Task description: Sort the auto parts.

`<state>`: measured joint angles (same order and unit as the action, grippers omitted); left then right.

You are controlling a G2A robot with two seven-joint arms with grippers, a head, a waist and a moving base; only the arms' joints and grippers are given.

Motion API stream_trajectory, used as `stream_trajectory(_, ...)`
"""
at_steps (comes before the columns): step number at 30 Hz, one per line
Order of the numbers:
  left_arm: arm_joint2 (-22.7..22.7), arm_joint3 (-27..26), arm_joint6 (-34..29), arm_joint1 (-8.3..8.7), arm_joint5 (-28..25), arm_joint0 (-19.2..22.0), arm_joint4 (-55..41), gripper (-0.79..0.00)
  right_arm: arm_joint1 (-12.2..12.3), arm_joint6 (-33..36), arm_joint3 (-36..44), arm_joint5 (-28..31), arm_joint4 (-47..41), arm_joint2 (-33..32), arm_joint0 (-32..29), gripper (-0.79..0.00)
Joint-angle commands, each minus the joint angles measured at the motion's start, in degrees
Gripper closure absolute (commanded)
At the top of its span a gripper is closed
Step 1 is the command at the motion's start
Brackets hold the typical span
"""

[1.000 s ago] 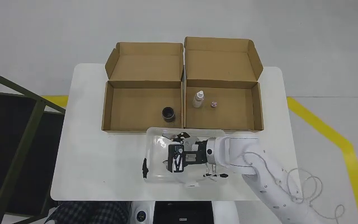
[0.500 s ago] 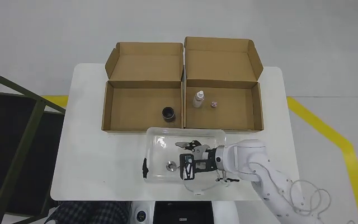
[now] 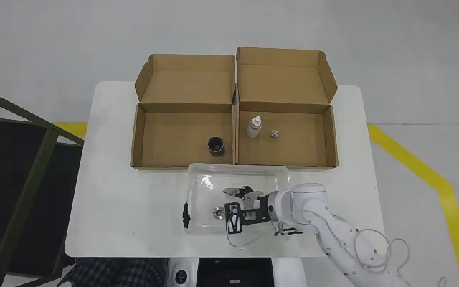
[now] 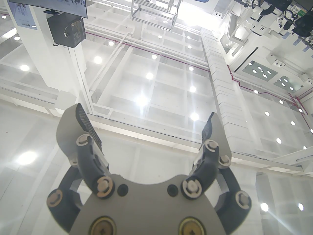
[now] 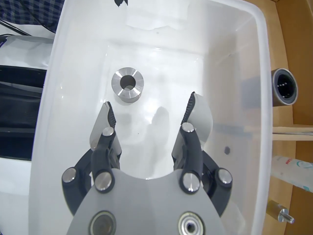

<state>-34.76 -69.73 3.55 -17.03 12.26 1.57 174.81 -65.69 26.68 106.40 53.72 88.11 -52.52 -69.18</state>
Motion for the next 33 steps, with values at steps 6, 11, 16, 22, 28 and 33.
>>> stream_trajectory(6,0.00,0.00,0.00,0.00,0.00,0.00,0.00,-0.785,-0.62,-1.17,-2.32,-1.52,0.40,3.14,1.65,-0.529)
stream_trajectory(11,0.00,0.00,0.00,0.00,0.00,0.00,0.00,-0.785,-1.24,-1.30,-4.05,-2.53,0.37,5.58,3.11,-0.520)
stream_trajectory(16,0.00,0.00,0.00,0.00,0.00,0.00,0.00,-0.785,-1.67,-1.41,-5.94,-3.43,0.11,6.96,4.19,-0.419)
stream_trajectory(22,0.00,0.00,0.00,0.00,0.00,0.00,0.00,-0.785,-1.81,-1.70,-7.49,-3.57,0.05,7.60,4.72,-0.357)
stream_trajectory(28,0.00,0.00,0.00,0.00,0.00,0.00,0.00,-0.785,-1.95,-1.84,-7.71,-3.55,-0.32,8.11,5.25,-0.080)
stream_trajectory(33,0.00,0.00,0.00,0.00,0.00,0.00,0.00,-0.785,-1.88,-2.02,-7.07,-3.34,-0.59,7.97,5.42,0.000)
